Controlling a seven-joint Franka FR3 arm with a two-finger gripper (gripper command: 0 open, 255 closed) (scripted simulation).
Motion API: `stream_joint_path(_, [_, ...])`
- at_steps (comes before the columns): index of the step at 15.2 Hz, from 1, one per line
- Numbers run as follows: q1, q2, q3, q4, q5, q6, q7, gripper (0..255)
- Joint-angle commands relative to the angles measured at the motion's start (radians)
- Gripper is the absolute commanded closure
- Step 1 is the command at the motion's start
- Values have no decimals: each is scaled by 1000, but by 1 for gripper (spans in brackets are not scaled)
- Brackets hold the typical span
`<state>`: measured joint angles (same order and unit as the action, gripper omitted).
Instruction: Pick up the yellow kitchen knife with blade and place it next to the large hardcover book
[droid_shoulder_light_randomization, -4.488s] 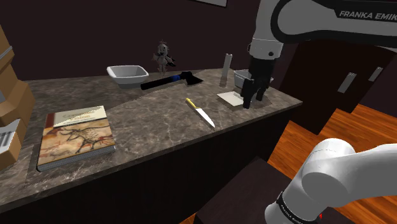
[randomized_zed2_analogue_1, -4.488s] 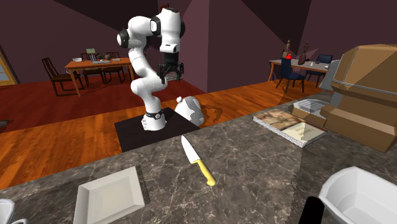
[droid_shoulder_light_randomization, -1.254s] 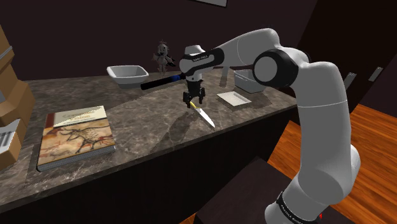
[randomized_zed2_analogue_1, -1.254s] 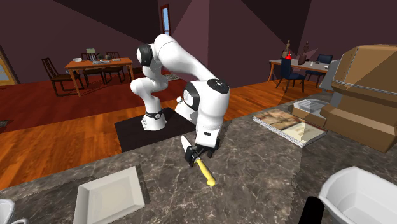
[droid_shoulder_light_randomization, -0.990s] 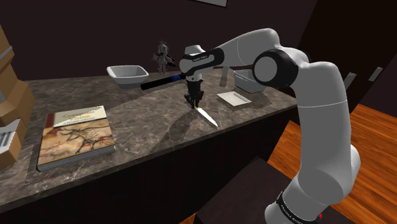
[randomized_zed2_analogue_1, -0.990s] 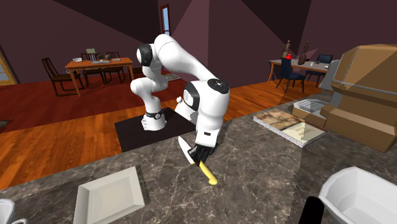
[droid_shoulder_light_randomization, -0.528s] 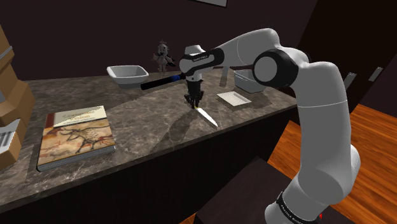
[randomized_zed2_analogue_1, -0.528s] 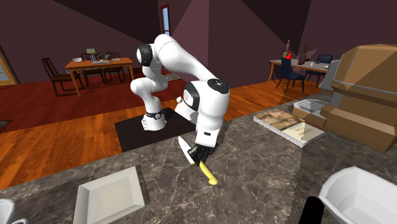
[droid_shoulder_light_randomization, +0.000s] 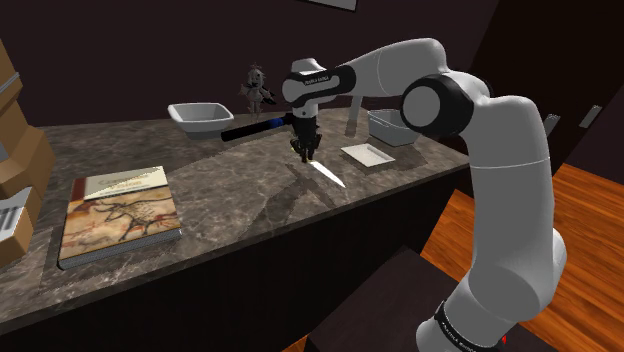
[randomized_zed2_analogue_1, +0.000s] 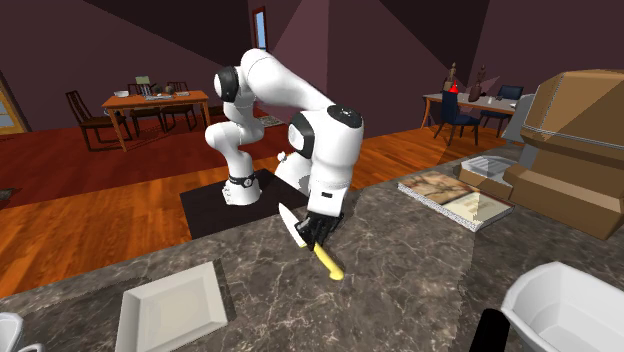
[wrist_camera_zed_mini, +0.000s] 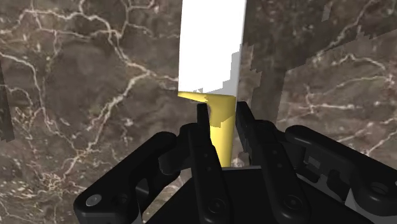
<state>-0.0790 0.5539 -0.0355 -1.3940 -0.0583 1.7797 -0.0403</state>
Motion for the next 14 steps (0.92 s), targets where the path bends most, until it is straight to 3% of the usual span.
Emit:
stream_joint_path(1, [0, -11, 0, 11, 0, -22, -2, 255])
stream_joint_path(12, [0, -28, -1, 121, 1, -150, -10, 255])
stream_joint_path(14, [29, -36, 10, 110, 1, -149, 29, 255])
